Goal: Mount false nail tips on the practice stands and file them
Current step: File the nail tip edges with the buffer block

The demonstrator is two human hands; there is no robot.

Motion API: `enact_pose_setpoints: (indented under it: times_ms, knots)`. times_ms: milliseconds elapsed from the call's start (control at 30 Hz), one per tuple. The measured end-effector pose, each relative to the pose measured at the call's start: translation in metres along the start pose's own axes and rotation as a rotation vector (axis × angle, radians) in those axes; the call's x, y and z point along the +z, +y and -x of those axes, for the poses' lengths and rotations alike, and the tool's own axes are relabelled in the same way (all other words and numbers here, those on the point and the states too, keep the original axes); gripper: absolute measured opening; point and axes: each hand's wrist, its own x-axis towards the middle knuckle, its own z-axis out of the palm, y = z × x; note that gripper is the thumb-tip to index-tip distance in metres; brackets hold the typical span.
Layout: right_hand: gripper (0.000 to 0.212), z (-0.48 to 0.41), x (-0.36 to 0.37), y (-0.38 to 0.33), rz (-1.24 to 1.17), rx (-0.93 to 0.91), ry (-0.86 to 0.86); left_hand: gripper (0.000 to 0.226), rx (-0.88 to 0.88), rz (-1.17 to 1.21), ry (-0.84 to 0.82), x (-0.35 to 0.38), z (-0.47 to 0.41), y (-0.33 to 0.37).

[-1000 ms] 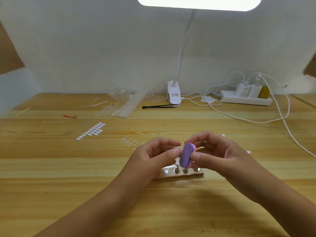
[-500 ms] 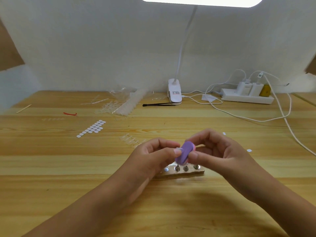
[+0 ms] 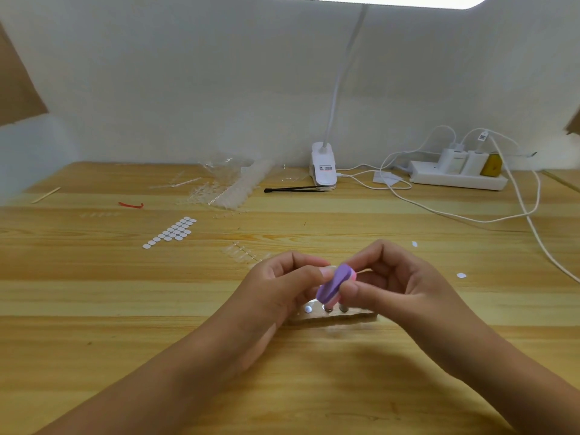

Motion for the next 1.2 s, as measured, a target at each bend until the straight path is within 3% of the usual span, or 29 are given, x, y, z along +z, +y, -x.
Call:
enact_pose_setpoints:
  times_ms: [100, 233, 333, 400, 533, 633, 833, 967, 1133, 1200]
  knots:
    - [0.030, -0.001, -0.001, 0.002, -0.001, -0.027, 0.088, 0.015, -0.012, -0.004, 0.023, -0.001, 0.000, 0.000]
    - [0.020, -0.003, 0.003, 0.007, 0.004, -0.005, -0.021, 0.014, 0.001, -0.013, 0.007, -0.001, -0.001, 0.001]
    - [0.021, -0.008, -0.007, 0.002, -0.167, -0.104, 0.195, 0.013, 0.021, -0.005, 0.042, -0.003, -0.002, 0.002]
    - [0.022, -0.008, -0.016, -0.004, -0.213, -0.107, 0.250, 0.013, 0.027, 0.004, 0.047, -0.004, -0.002, 0.003]
    - [0.018, -0.003, -0.016, -0.007, 0.021, 0.040, -0.015, 0.016, 0.030, 0.006, 0.044, -0.004, -0.003, 0.001]
    - [0.021, 0.000, -0.006, -0.004, 0.024, 0.068, -0.110, 0.021, 0.012, -0.037, 0.016, -0.002, -0.002, 0.000]
    - [0.025, -0.005, -0.008, -0.004, -0.047, -0.066, 0.143, 0.037, 0.000, -0.131, -0.029, -0.002, 0.000, 0.001]
    - [0.017, 0.000, -0.009, -0.003, 0.077, 0.003, -0.118, 0.035, 0.008, -0.119, -0.052, 0.001, 0.000, 0.002]
    - [0.024, -0.006, -0.010, -0.003, -0.065, -0.092, 0.116, 0.026, 0.008, -0.216, -0.067, -0.001, 0.001, 0.004]
    - [0.020, -0.005, -0.014, -0.006, -0.027, -0.039, 0.025, 0.021, -0.001, -0.203, -0.060, 0.000, 0.000, 0.001]
